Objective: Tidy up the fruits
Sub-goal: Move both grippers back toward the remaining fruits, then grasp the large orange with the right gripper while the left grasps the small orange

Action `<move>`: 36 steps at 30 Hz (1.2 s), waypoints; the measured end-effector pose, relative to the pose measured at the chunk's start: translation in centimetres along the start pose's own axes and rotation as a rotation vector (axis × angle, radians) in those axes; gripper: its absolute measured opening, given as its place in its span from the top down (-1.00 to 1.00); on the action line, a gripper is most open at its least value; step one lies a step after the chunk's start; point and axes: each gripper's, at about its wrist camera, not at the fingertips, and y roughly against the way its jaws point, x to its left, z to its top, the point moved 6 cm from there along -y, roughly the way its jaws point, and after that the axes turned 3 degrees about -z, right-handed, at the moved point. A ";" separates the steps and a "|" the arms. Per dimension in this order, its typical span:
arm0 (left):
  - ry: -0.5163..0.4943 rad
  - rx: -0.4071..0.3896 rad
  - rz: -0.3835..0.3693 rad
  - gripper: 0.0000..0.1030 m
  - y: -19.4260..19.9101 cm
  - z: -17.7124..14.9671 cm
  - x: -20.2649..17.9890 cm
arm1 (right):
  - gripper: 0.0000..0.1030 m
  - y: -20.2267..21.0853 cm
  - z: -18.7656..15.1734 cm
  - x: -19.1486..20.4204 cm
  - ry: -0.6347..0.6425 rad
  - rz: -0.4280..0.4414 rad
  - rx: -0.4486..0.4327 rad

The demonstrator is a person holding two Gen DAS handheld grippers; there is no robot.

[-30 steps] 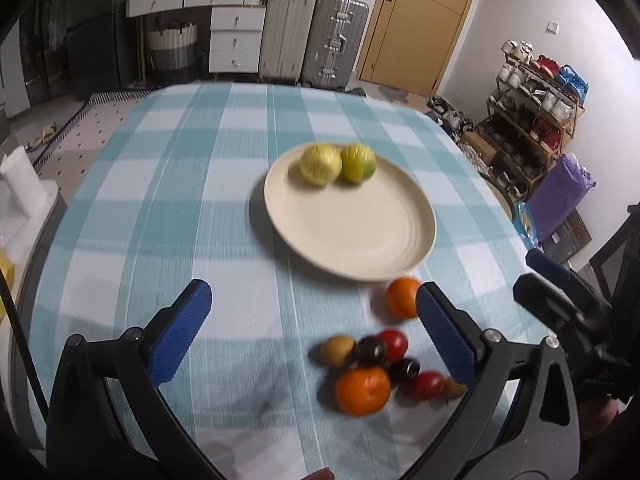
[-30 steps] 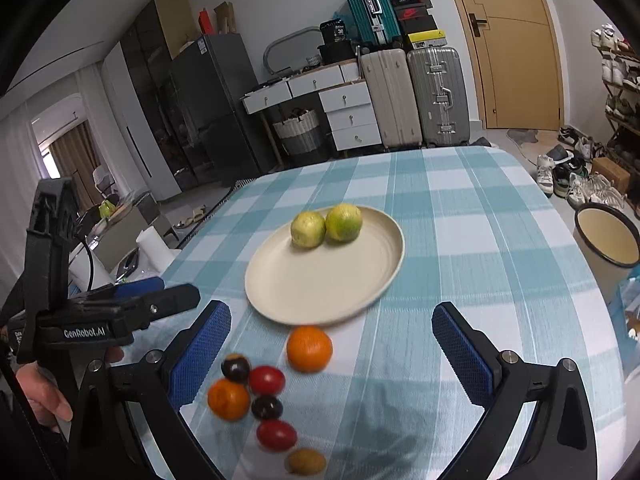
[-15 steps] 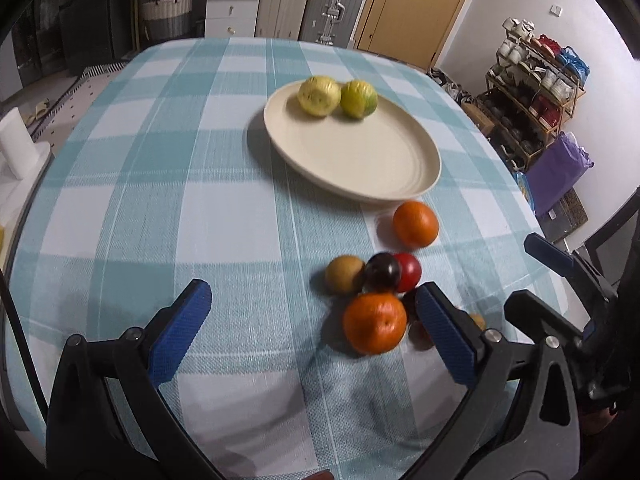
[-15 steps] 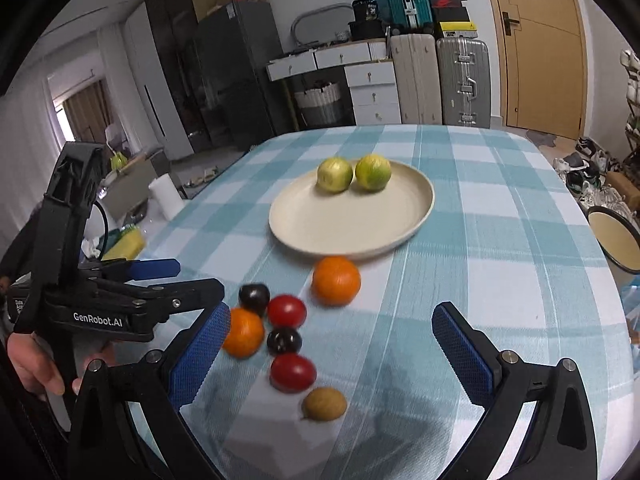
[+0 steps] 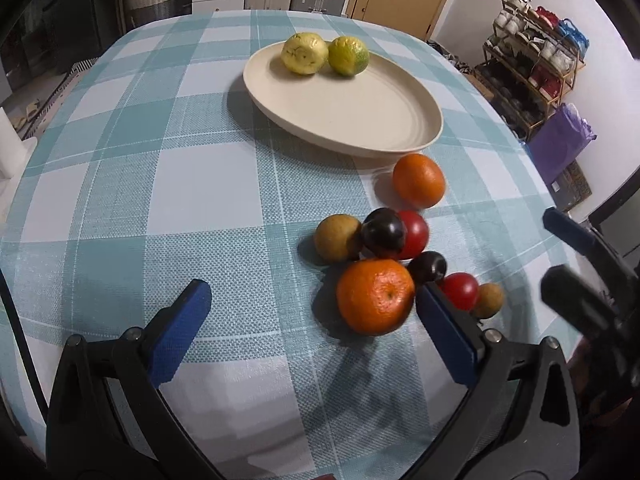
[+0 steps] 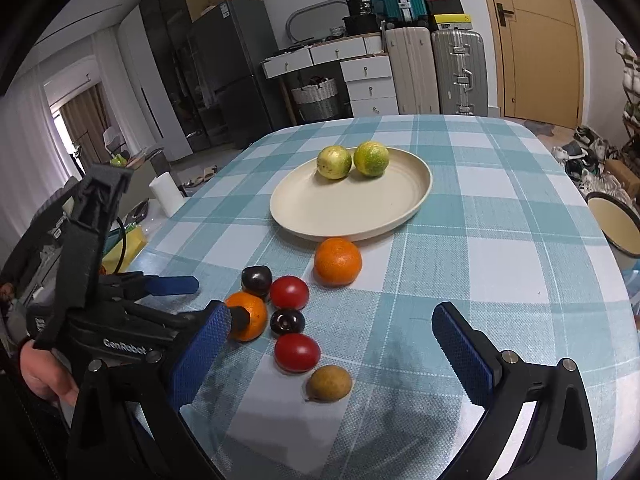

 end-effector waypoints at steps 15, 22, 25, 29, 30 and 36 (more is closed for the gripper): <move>-0.019 -0.019 -0.092 -0.48 0.1 -0.2 -0.7 | -1.00 -0.5 -0.5 -1.3 -0.073 0.017 0.041; -0.039 -0.015 -0.214 0.29 0.6 -0.4 -1.8 | -1.00 -0.6 -0.6 -1.4 -0.088 0.022 0.058; -0.050 -0.019 -0.214 0.30 0.6 -0.6 -1.9 | -1.00 -0.7 -0.6 -1.5 -0.104 0.028 0.066; -0.024 -0.004 -0.241 0.31 0.8 -0.7 -1.4 | -1.00 -0.9 -0.6 -1.7 -0.125 0.038 0.074; -0.023 -0.002 -0.244 0.31 0.9 -0.8 -1.3 | -1.00 -0.9 -0.6 -1.7 -0.128 0.040 0.075; -0.004 0.029 -0.300 0.31 1.1 -1.1 -0.7 | -1.00 -1.5 -0.2 -1.9 -0.136 0.044 0.083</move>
